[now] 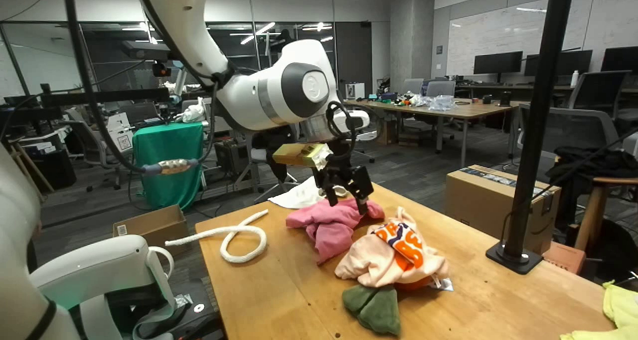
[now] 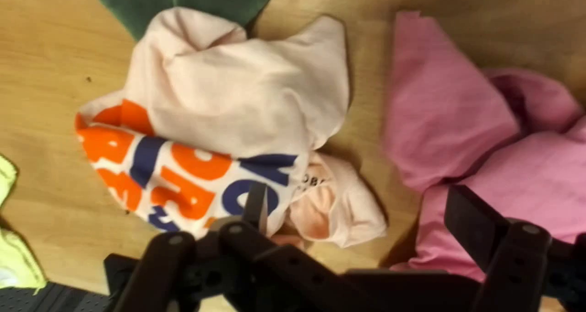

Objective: Separate the clothes and ropes

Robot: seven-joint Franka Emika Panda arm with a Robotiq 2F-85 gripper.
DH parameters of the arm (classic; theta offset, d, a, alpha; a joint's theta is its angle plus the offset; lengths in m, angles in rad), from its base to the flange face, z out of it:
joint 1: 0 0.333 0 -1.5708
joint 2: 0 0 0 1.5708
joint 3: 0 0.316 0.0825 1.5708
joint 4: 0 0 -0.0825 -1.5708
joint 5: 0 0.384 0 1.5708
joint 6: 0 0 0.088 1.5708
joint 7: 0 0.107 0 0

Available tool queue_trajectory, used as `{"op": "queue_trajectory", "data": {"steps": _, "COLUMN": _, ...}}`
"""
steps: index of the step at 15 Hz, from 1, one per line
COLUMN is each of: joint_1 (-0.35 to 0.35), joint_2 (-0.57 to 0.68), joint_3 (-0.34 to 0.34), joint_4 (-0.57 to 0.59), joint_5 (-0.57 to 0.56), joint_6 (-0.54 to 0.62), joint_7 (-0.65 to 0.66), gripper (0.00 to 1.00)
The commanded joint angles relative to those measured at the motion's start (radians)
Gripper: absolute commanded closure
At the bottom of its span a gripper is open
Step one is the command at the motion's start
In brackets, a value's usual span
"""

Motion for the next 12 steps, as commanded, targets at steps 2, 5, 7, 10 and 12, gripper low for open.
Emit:
{"op": "queue_trajectory", "data": {"steps": 2, "joint_1": -0.078, "joint_2": -0.013, "joint_3": -0.023, "joint_4": -0.008, "joint_5": -0.316, "joint_6": 0.127, "joint_7": 0.307, "gripper": 0.00}}
{"op": "queue_trajectory", "data": {"steps": 5, "joint_1": -0.121, "joint_2": -0.011, "joint_3": -0.028, "joint_4": 0.010, "joint_5": -0.549, "joint_6": 0.119, "joint_7": 0.544, "gripper": 0.00}}
{"op": "queue_trajectory", "data": {"steps": 7, "joint_1": -0.129, "joint_2": -0.001, "joint_3": -0.026, "joint_4": 0.012, "joint_5": -0.649, "joint_6": 0.097, "joint_7": 0.672, "gripper": 0.00}}
{"op": "queue_trajectory", "data": {"steps": 10, "joint_1": -0.127, "joint_2": 0.019, "joint_3": -0.025, "joint_4": 0.010, "joint_5": -0.689, "joint_6": 0.078, "joint_7": 0.769, "gripper": 0.00}}
{"op": "queue_trajectory", "data": {"steps": 12, "joint_1": -0.124, "joint_2": 0.036, "joint_3": -0.026, "joint_4": 0.002, "joint_5": -0.660, "joint_6": 0.080, "joint_7": 0.783, "gripper": 0.00}}
